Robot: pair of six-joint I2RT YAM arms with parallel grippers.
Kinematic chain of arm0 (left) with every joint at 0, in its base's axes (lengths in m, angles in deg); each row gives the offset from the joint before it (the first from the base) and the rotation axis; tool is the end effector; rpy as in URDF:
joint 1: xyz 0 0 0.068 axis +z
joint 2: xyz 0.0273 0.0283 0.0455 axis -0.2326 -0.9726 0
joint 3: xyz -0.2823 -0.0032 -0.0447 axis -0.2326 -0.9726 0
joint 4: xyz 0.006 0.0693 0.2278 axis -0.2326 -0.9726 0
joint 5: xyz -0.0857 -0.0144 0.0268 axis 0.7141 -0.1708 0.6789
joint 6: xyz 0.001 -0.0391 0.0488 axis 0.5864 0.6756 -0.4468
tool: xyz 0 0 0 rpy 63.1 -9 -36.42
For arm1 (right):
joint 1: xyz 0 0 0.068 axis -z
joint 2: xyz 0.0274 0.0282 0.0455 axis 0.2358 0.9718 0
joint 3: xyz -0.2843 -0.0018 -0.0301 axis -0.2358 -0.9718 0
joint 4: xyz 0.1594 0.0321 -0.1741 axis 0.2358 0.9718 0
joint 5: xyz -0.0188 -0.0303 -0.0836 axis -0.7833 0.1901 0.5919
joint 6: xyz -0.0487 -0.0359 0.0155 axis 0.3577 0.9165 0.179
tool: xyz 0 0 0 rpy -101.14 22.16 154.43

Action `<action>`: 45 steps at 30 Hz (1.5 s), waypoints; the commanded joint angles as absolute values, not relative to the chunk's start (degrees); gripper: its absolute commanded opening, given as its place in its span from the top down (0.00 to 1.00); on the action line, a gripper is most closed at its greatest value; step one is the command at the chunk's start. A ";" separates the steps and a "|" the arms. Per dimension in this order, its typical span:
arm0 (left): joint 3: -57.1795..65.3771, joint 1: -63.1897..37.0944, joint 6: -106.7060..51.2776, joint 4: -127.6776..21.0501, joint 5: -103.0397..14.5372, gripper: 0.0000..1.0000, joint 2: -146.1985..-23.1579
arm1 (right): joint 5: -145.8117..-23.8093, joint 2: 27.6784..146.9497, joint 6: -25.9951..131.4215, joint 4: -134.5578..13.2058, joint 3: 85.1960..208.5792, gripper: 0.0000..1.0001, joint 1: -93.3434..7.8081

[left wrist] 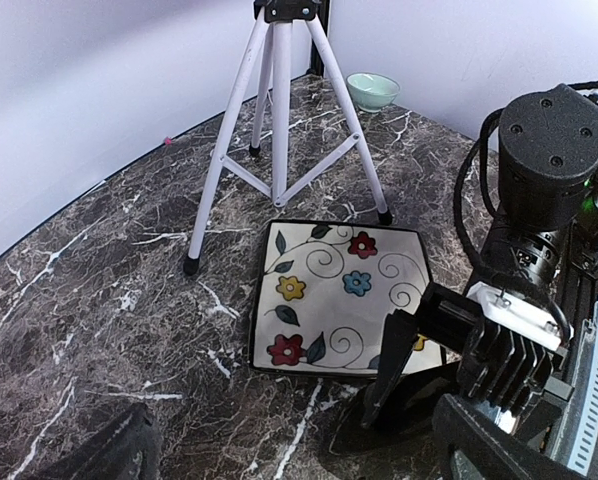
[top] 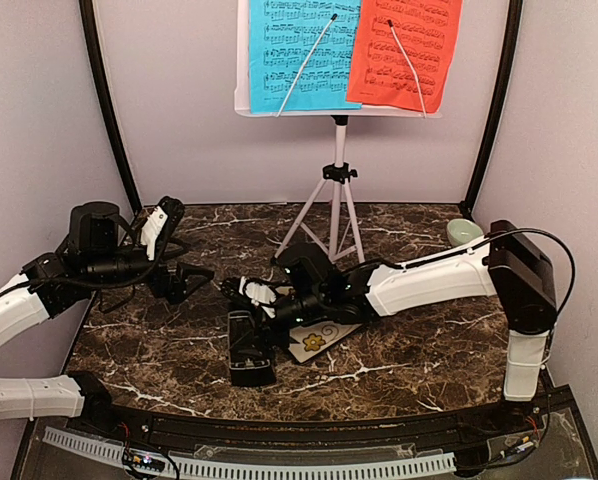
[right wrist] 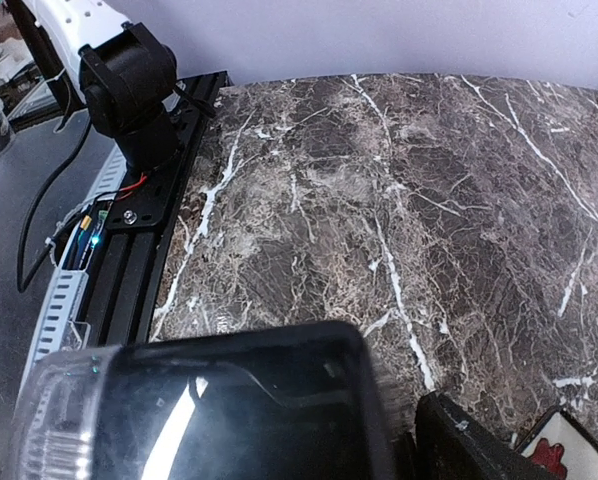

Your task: Set up the instrument practice props

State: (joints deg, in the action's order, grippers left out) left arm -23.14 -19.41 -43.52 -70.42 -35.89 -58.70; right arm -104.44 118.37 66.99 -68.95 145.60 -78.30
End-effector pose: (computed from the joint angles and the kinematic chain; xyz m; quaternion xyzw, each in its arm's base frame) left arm 0.1407 -0.1072 0.3268 0.3360 0.7396 -0.2556 0.5242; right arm 0.1669 0.4032 0.2248 -0.5908 0.6115 0.4116 0.3281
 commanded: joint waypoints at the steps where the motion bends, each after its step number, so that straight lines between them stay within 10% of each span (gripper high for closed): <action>1: -23.99 -18.98 -43.29 -70.28 -35.65 0.03 -58.10 | -105.88 118.82 69.10 -68.81 146.03 0.19 -78.86; 13: -23.11 -19.05 -45.82 -72.70 -27.56 0.17 -60.10 | -106.43 108.34 70.20 -73.09 139.69 0.58 -77.85; 45: -21.30 -42.33 -58.65 -68.87 -26.75 0.01 -57.64 | -112.62 71.32 73.70 -60.89 133.90 0.83 -78.08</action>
State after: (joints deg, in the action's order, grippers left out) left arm -25.24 -39.78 -56.70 -71.43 -26.45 -56.91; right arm -111.45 72.49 71.93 -58.33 130.52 -77.12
